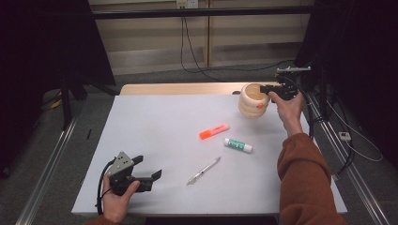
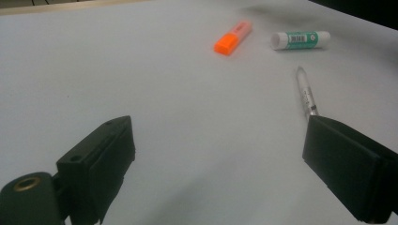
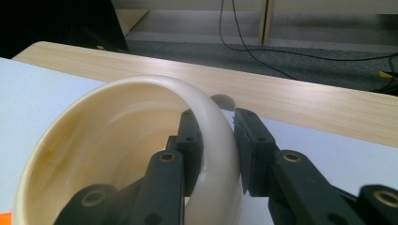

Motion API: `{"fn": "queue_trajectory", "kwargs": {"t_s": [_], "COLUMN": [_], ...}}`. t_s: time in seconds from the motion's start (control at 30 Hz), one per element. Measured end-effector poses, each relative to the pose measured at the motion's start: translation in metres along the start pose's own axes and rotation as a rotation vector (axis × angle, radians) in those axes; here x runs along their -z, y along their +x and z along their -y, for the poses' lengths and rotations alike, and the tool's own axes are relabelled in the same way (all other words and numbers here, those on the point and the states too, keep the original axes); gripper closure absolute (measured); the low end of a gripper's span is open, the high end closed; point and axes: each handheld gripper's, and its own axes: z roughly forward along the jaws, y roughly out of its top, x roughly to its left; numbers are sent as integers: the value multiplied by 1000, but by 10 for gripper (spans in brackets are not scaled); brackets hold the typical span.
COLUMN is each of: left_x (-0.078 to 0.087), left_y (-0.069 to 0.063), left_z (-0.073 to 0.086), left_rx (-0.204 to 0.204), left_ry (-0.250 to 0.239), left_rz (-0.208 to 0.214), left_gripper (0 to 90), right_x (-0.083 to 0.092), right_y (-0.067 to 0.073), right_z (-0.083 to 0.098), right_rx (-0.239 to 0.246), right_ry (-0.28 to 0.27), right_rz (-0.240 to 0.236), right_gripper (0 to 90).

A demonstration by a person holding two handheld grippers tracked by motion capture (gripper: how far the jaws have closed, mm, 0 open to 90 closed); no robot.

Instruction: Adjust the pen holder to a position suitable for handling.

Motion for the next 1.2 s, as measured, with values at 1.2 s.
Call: {"fn": "queue_trajectory", "kwargs": {"t_s": [1.2], "left_x": [3], "left_y": [3], "left_z": [0], "left_rx": [18], "left_ry": [-8], "left_rz": [-18], "left_gripper": [92], "right_x": [27], "right_y": [106], "right_z": [17], "right_rx": [76], "right_ry": [12], "right_rz": [-199], "right_gripper": [754]}}
